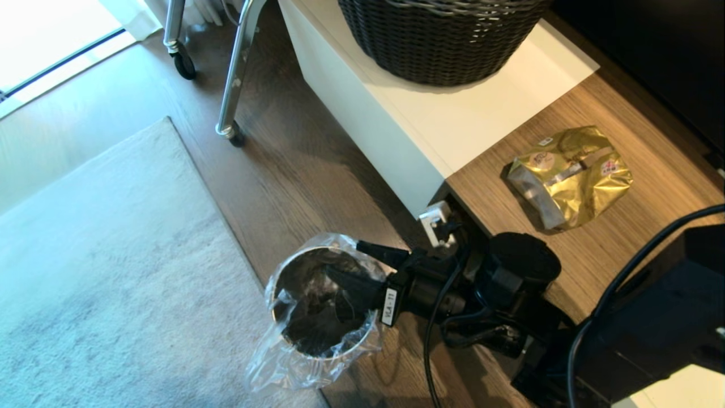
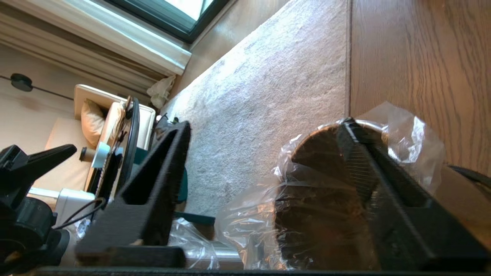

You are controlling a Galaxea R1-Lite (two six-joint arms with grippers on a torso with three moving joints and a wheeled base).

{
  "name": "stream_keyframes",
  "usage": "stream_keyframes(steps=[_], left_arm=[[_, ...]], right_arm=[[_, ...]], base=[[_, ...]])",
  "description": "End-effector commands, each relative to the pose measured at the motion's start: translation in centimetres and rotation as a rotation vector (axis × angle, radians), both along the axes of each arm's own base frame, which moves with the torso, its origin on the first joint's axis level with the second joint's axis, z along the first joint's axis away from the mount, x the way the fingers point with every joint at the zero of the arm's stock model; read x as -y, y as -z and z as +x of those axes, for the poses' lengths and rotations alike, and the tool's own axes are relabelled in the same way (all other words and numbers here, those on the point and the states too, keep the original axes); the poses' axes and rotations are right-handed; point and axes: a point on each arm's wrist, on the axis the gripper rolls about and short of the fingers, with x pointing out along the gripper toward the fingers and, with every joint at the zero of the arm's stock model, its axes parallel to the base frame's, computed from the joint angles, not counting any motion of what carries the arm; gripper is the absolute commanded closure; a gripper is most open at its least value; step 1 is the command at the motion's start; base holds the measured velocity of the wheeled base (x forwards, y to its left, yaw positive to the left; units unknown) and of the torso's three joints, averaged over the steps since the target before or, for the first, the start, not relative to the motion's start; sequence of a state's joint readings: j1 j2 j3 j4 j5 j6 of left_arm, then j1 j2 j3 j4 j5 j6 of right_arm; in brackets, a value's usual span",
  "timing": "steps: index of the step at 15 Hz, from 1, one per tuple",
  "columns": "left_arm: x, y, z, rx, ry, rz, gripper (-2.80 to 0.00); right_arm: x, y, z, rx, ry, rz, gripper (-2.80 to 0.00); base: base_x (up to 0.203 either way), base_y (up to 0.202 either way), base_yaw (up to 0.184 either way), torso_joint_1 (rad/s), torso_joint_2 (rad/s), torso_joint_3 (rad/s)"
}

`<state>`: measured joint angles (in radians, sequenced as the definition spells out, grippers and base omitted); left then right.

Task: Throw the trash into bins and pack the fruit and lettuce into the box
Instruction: Pick up the empty tissue packaging bag

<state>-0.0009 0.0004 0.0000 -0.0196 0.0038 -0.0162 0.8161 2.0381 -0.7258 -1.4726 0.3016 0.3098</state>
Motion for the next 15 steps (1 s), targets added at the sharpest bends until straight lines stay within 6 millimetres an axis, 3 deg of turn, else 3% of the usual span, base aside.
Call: stream_keyframes(steps=[1, 5, 15], left_arm=[[0.0, 0.0, 0.0, -0.001, -0.002, -0.001, 0.0], [0.0, 0.0, 0.0, 0.0, -0.002, -0.001, 0.0], [0.0, 0.0, 0.0, 0.0, 0.0, -0.001, 0.0]], right_arm=[[0.6, -1.4, -0.3, 0.028, 0.003, 0.031, 0.0], [1.9, -2.6, -0.7, 0.047, 0.024, 0.045, 0.0], [7.5, -6.0, -3.0, 0.103, 0.123, 0.096, 0.0]], base=[[0.0, 0.0, 0.0, 0.0, 0.0, 0.0], [0.0, 0.0, 0.0, 0.0, 0.0, 0.0], [0.0, 0.0, 0.0, 0.0, 0.0, 0.0]])
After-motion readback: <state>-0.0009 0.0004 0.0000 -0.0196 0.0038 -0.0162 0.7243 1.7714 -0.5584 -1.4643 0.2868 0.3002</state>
